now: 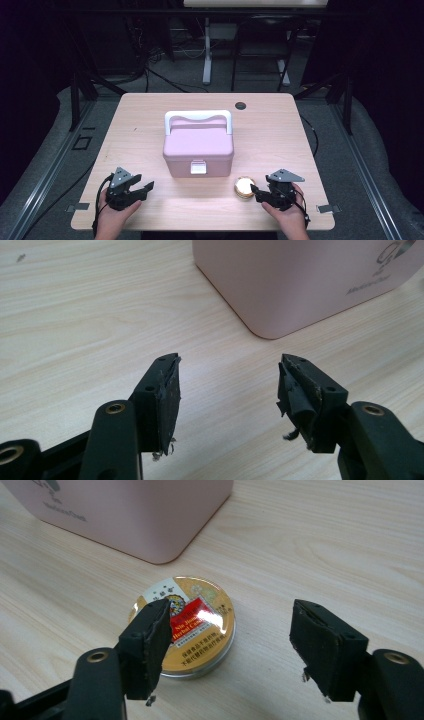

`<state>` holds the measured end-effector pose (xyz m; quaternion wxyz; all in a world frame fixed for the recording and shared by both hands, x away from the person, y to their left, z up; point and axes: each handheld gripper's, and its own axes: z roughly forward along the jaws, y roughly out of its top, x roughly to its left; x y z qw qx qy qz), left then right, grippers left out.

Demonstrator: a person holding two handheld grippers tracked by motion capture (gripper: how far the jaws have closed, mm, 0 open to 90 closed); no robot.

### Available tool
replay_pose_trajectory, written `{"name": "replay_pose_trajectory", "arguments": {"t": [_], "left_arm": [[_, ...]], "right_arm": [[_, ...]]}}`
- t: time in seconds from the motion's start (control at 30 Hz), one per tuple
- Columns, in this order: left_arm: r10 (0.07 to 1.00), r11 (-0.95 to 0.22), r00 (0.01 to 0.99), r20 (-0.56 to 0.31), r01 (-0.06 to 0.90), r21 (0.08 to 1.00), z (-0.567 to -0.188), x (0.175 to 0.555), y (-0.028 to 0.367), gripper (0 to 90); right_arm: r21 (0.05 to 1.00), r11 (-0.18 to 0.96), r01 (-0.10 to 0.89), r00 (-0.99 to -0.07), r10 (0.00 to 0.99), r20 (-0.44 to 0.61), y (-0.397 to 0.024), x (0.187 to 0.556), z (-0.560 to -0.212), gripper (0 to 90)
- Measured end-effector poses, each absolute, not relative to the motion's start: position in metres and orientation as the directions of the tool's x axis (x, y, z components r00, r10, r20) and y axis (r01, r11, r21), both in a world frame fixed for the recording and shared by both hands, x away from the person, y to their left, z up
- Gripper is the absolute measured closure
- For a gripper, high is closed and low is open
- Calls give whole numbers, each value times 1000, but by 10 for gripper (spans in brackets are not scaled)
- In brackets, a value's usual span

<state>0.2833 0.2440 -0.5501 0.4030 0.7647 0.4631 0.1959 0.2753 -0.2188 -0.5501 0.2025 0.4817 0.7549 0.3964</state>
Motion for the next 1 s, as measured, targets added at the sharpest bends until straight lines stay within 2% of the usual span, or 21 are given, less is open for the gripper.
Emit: {"name": "replay_pose_trajectory", "arguments": {"t": [0.23, 1.0], "left_arm": [[853, -238, 509, -115, 577, 781, -551, 287, 243, 486], [858, -258, 506, -90, 575, 776, -552, 280, 246, 459]], "right_arm": [[797, 275, 537, -486, 874, 26, -209, 275, -552, 242], [783, 290, 550, -526, 849, 56, -195, 281, -555, 145]]}}
